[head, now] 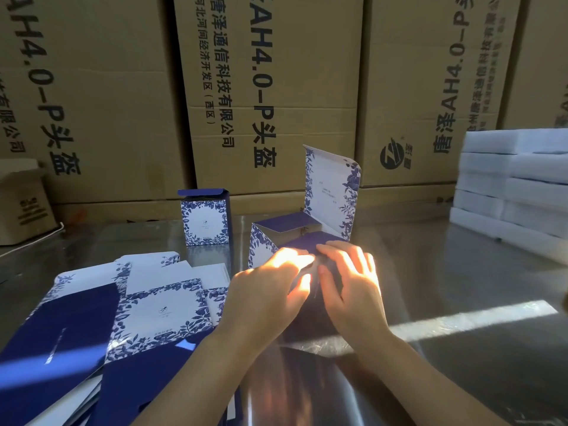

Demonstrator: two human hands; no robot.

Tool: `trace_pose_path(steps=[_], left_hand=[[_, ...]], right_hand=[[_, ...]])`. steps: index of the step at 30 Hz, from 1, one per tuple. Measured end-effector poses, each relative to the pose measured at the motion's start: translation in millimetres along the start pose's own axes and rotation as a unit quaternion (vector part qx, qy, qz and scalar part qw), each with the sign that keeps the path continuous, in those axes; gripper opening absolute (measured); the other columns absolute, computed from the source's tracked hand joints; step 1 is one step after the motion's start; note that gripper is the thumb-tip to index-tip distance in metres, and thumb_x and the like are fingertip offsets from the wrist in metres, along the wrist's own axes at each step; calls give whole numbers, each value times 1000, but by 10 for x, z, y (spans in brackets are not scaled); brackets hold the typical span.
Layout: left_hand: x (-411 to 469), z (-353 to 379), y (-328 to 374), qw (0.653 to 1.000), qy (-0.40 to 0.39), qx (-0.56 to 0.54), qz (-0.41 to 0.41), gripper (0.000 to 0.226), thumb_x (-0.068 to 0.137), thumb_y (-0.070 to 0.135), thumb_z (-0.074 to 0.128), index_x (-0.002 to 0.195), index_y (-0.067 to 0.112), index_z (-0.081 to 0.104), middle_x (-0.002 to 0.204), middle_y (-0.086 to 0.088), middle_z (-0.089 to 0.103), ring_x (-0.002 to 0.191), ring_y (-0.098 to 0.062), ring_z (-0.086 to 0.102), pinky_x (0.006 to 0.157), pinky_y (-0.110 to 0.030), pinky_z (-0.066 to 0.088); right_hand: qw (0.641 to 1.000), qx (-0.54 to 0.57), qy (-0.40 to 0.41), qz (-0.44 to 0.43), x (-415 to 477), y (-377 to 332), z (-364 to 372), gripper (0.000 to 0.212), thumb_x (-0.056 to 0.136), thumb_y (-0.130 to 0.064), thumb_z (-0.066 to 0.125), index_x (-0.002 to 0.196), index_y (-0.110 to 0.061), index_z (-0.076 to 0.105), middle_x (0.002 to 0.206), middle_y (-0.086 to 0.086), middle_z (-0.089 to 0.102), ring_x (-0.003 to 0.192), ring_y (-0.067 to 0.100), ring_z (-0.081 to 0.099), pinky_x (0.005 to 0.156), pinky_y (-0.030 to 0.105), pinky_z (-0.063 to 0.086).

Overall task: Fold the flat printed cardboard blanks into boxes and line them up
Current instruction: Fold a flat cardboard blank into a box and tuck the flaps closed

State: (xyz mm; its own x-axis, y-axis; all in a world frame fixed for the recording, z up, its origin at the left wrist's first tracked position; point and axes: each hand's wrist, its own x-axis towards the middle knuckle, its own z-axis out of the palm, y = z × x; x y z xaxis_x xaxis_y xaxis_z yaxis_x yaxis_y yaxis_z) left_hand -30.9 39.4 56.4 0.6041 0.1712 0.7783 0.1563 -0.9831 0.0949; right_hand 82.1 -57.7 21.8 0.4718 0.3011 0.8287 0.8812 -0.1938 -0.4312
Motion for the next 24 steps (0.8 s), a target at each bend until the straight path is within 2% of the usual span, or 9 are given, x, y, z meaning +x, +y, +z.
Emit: trace_pose_path(steps=[2,4,8,12,14,17,20,24], left_hand=[[0,0,-2,999,27,15,22,20,77,29,60,93,26,70,100,12,69,49,-15,58,43,-25,49],[0,-2,-2,998,48,28,37,19,76,30,59,90,26,70,98,11,70,46,-13,56,41,-21,46],[-4,-6,6,996,56,44,47,27,78,35,49,92,29,70,101,14,68,51,-8,57,44,-17,42],[-21,31,9,997,67,30,9,24,72,30,69,96,28,71,103,14,67,71,-6,64,45,-19,44],[-17,42,5,997,74,18,-17,24,71,28,76,94,26,72,101,15,67,73,-8,65,44,-20,46],[4,29,-10,996,84,17,-38,15,76,32,68,89,27,73,95,16,67,65,-9,62,43,-22,48],[8,22,-18,995,91,15,-32,14,78,35,62,83,28,74,87,16,67,56,-9,59,40,-22,47],[15,16,-36,994,103,20,-2,29,84,39,48,79,29,74,82,15,67,52,-10,58,38,-18,41]], right_hand=[[1000,6,-7,0,-2,-7,-6,31,87,-18,52,116,-17,64,120,-4,58,105,12,47,95,14,29],[1000,16,-11,1,2,-11,-15,31,87,-17,51,115,-15,64,120,-4,57,106,11,47,95,7,27],[999,43,-27,12,5,-22,-37,32,88,-19,50,117,-15,63,122,-7,54,111,13,53,92,25,44],[999,40,-22,6,11,-26,-48,29,89,-17,53,116,-14,63,121,-7,54,110,14,55,91,28,46],[999,37,-18,0,17,-20,-48,28,89,-15,54,115,-13,64,119,-5,56,109,15,55,91,28,46],[999,34,-14,-4,26,-22,-49,28,89,-17,51,111,-12,66,115,-4,58,107,15,56,91,25,45],[999,45,-3,-1,40,-24,-63,25,88,-18,51,106,-13,68,108,-4,60,102,14,57,88,20,43],[998,60,0,-5,55,-33,-94,22,87,-17,52,98,-15,71,101,-7,61,96,10,56,84,14,42]])
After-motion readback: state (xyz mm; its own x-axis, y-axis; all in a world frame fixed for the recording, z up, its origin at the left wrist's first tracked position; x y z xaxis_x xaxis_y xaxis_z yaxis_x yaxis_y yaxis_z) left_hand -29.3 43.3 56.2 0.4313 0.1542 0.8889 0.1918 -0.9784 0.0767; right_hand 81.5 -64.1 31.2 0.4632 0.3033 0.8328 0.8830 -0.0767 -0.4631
